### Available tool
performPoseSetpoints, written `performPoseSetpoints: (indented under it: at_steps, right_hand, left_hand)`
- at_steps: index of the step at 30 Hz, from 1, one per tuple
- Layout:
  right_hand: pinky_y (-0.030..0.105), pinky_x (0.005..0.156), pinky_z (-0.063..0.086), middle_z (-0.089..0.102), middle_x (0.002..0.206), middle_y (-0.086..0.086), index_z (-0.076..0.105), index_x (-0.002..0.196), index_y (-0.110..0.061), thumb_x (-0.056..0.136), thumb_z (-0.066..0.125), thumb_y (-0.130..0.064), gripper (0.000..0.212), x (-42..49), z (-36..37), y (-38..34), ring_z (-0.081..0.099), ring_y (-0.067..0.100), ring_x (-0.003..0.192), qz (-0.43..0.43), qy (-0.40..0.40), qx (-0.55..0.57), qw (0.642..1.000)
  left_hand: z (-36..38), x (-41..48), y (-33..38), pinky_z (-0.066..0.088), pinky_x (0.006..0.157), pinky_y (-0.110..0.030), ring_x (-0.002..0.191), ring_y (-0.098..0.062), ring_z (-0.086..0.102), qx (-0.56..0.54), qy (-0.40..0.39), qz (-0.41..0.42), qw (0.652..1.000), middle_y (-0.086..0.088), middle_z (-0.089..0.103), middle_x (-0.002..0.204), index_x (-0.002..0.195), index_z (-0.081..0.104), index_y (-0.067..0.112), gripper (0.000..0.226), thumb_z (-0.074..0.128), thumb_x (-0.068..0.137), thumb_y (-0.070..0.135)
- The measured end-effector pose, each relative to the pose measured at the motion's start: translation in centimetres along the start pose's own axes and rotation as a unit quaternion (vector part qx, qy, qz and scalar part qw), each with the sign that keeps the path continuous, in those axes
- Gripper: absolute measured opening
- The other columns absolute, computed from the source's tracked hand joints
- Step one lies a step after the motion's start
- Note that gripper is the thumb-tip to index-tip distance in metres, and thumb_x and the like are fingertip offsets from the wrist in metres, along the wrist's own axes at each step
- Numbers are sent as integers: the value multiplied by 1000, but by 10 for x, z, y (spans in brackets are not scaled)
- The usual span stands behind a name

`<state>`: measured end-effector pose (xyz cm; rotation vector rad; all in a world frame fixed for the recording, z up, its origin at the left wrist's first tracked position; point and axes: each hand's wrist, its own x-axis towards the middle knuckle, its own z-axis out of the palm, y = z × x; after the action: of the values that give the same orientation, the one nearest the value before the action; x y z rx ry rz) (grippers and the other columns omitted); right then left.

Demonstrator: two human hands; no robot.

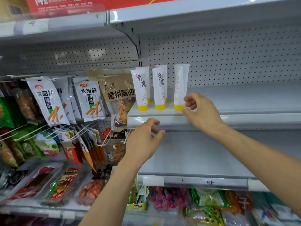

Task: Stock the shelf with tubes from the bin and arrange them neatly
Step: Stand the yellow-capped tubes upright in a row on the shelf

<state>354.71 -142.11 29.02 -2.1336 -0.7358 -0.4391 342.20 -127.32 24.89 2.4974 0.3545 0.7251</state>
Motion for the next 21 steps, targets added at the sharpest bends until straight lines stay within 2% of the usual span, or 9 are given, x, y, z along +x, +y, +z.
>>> performPoseSetpoints:
  at_steps: [5,7,10,14,18,21]
  right_hand:
    - [38,80,53,64,91,-11,61,107,-22,85,63,-21,22,-66,30,-2,62,12,85,-57,-47,-16,997]
    - [39,80,53,63,92,-12,61,110,-23,86,63,-23,24,-89,50,5,62,13,87,-51,-91,-28,994]
    - [32,80,50,64,103,-10,59,116,-24,88,62,-26,28,-120,77,20,60,12,96,-24,-165,-78,983]
    - [34,80,49,64,112,-1,59,114,-21,87,60,-28,27,-158,122,48,59,21,103,-22,-282,-133,950]
    - [35,78,51,65,107,-1,59,106,-21,87,59,-29,21,-199,186,89,62,22,97,22,-412,-143,900]
    - [32,76,48,66,106,-1,59,105,-22,88,59,-29,19,-236,236,125,63,23,99,85,-488,-124,860]
  left_hand:
    - [18,-31,-21,54,76,-35,79,-4,61,-14,-32,-11,999,16,62,92,118,56,30,29,57,91,43]
    - [27,-48,-37,54,77,-35,81,-6,62,-16,-58,-29,998,15,64,95,118,56,30,29,57,92,43]
    - [44,-72,-68,53,78,-36,82,-11,63,-18,-89,-72,993,13,66,93,116,57,29,28,56,92,42]
    - [77,-116,-123,52,84,-36,88,-15,66,-30,-149,-145,978,10,67,90,114,60,26,30,57,89,42]
    - [118,-165,-190,47,77,-28,91,-17,63,-34,-256,-259,931,6,64,97,117,57,24,29,58,93,40]
    - [159,-202,-237,47,84,-29,100,-21,63,-37,-303,-355,884,3,65,95,115,59,21,30,61,90,39]
